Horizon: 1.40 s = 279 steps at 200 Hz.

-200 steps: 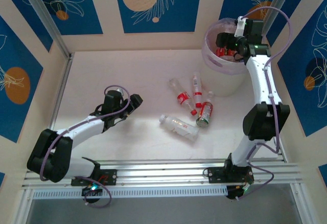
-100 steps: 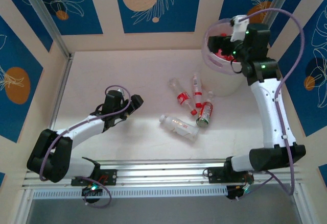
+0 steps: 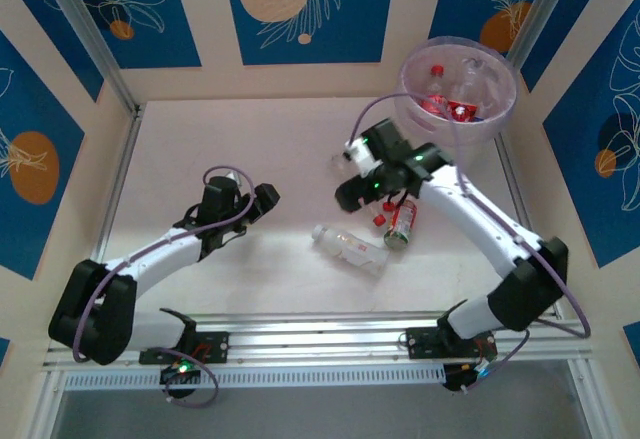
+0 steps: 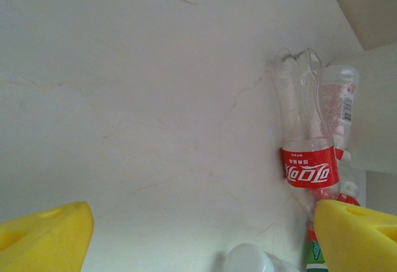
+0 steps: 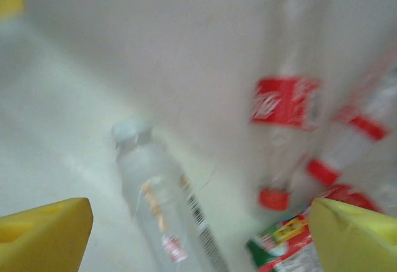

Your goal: Put the plastic bottles in the bin

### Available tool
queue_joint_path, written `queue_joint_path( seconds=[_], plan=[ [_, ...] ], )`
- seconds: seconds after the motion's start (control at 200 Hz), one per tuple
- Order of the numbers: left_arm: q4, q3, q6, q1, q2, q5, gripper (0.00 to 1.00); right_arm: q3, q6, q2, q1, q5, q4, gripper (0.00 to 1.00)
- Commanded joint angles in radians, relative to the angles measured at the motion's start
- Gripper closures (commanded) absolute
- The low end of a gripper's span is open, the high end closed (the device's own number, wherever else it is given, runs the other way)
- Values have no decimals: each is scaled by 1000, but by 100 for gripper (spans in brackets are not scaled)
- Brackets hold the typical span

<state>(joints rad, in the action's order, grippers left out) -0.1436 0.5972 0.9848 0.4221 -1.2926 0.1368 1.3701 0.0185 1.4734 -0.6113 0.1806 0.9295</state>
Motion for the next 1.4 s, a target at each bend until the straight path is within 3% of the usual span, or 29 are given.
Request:
queue_joint_path(
  seconds=[0.0, 0.37, 0.75, 1.105, 1.391],
  plan=[
    [13, -2, -24, 4, 19, -16, 8, -51, -48, 64, -72, -34, 94, 9],
    [32, -12, -26, -3, 34, -29, 5, -107, -94, 261, -117, -77, -3, 6],
    [45, -9, -30, -8, 26, -40, 0, -166, -36, 375, -117, -85, -134, 9],
    [17, 3, -18, -9, -10, -21, 0, -155, -24, 330, -105, -63, -135, 29],
    [1, 2, -11, -8, -21, -12, 0, -65, -40, 156, -74, -50, -94, 33]
  ],
)
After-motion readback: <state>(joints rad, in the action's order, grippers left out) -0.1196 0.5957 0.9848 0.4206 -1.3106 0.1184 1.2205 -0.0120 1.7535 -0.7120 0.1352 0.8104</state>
